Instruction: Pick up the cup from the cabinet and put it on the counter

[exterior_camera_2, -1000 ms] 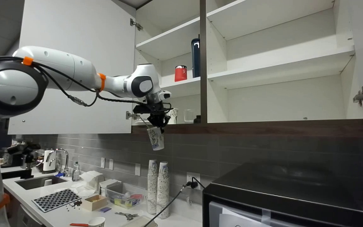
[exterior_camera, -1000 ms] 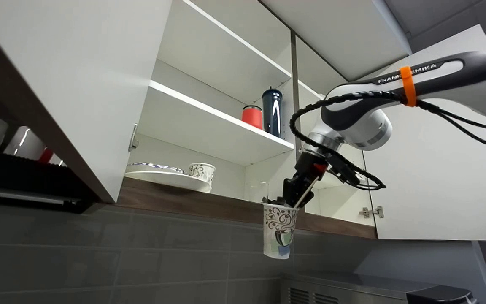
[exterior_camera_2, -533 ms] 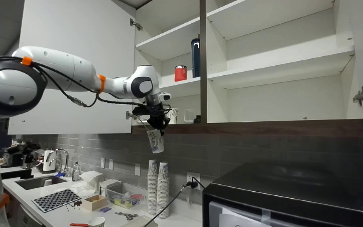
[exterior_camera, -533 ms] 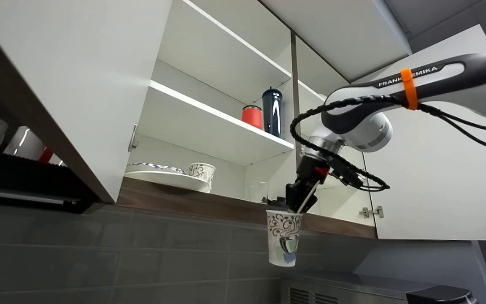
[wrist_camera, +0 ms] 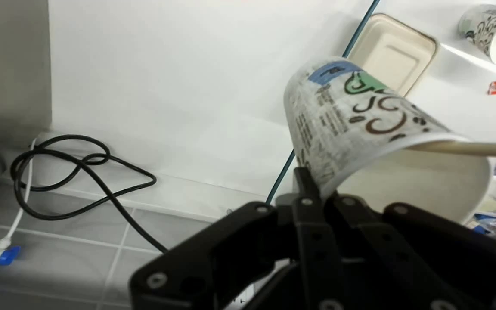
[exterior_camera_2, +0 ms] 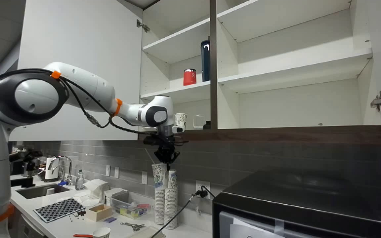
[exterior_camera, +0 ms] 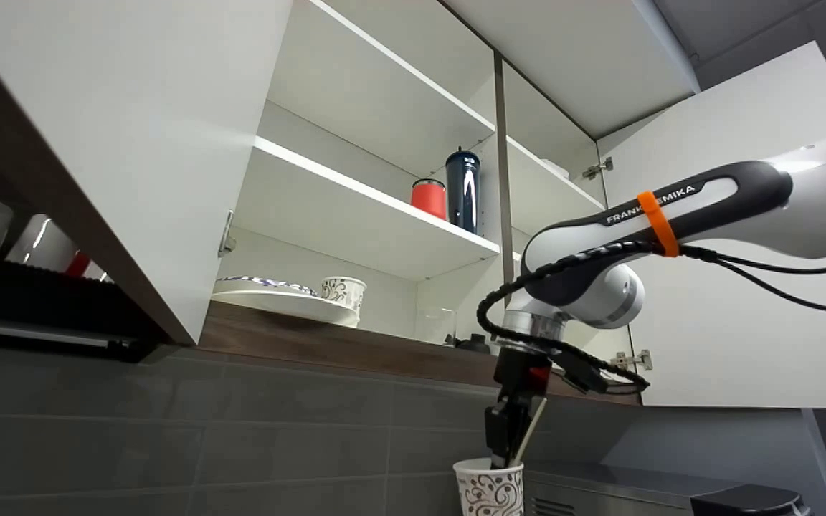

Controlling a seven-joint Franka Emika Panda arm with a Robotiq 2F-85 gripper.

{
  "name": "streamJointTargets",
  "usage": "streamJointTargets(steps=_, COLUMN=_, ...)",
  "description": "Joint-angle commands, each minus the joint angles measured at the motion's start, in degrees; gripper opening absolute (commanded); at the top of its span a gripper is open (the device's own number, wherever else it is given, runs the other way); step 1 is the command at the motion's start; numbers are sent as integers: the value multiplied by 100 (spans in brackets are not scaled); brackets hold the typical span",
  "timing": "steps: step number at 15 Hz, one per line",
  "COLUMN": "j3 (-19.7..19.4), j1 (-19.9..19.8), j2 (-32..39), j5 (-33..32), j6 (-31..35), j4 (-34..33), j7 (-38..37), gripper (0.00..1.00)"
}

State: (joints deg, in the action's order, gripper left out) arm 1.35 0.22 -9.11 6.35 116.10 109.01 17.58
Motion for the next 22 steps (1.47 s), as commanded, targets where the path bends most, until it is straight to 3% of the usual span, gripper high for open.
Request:
streamJointTargets(steps=1, j3=-212, j1=106, j2=14, j5=441, j6=690, j4=721, j7=692, gripper=1)
streamJointTargets(steps=7, j3=-315, j1=107, j2=634, j5=1175, j6=2317, j4=1519, j7=1222, gripper=1)
streamJointTargets(steps=10, j3=-250, j1=52, j2=1077, j5=1447, j6=2646, j4=1599, j7=1374, gripper=1)
streamJointTargets(steps=19, j3=23, j1=-360, j2=2508, j5=1437, j6=3067, j4=1325, j7=1236, gripper=1)
streamJointTargets(steps=22, j3=217, j1=-518, j2=2853, j5=1521, j6=3697, j4=1262, j7=1141, gripper=1)
